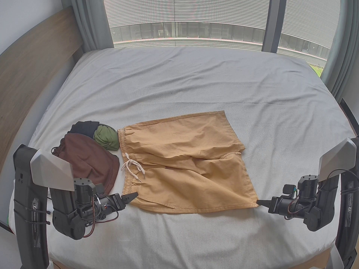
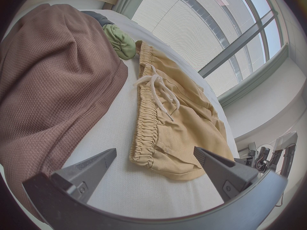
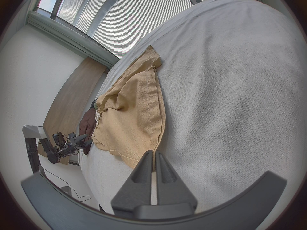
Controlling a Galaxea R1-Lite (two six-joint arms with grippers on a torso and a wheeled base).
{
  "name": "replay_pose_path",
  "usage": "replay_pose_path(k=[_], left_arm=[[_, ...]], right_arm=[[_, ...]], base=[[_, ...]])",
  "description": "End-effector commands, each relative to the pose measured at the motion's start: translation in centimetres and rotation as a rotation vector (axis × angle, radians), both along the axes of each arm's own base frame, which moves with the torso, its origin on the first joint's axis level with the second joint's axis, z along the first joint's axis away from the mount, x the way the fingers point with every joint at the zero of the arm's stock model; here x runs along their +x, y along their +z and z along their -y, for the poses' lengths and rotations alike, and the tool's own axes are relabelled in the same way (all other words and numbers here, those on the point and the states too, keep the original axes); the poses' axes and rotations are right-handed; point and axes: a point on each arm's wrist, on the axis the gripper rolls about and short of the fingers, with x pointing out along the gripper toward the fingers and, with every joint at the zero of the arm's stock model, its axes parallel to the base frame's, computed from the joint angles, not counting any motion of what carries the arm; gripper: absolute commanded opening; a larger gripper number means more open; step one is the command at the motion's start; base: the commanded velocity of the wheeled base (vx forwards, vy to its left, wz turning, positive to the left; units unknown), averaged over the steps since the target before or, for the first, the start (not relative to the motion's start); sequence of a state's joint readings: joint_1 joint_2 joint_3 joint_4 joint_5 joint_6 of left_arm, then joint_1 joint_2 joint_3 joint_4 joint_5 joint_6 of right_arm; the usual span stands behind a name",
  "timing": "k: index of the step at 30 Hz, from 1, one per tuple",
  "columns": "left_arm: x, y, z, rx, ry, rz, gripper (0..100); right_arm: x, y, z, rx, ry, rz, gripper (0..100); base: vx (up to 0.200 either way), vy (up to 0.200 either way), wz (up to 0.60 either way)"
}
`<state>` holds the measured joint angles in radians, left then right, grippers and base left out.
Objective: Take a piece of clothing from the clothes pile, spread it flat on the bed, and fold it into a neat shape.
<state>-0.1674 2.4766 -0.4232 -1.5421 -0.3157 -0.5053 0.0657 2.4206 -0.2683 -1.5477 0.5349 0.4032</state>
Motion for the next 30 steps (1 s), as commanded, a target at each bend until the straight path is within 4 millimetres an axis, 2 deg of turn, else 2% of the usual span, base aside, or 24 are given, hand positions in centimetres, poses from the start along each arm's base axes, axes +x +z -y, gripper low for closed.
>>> replay_pose_path(k=[1, 6, 7, 19, 26, 30], left_arm=[[0.0, -0.5, 0.1, 0.001, -0.003, -0.011, 100], [0.7, -1.2, 0.1, 0.0, 0.0, -0.006, 100], [0.8, -1.3, 0.1, 0.0, 0.0, -0.005, 0], [0.8, -1.2, -0.1, -0.003, 0.01, -0.003, 0], [-0.3, -0.2, -0.3, 0.002, 0.003, -0.014, 0], [-1.7, 0.5, -0.5, -0.011, -0.036, -0.041, 0]], right_arm=[[0.0, 0.0, 0.1, 0.0, -0.004, 0.0, 0], [0.1, 0.0, 0.2, 0.0, -0.006, 0.0, 0], [0.1, 0.0, 0.2, 0.0, -0.006, 0.0, 0], [-0.2, -0.1, 0.2, -0.002, -0.002, -0.008, 0], [-1.3, -0.3, 0.5, -0.061, 0.028, -0.012, 0], [-3.0, -0.5, 0.6, -0.118, 0.072, -0.037, 0]], base=[[0.0, 0.0, 0.0], [0.0, 0.0, 0.0], [0.0, 0.0, 0.0], [0.0, 0.0, 0.0], [0.0, 0.0, 0.0], [0.0, 0.0, 0.0]])
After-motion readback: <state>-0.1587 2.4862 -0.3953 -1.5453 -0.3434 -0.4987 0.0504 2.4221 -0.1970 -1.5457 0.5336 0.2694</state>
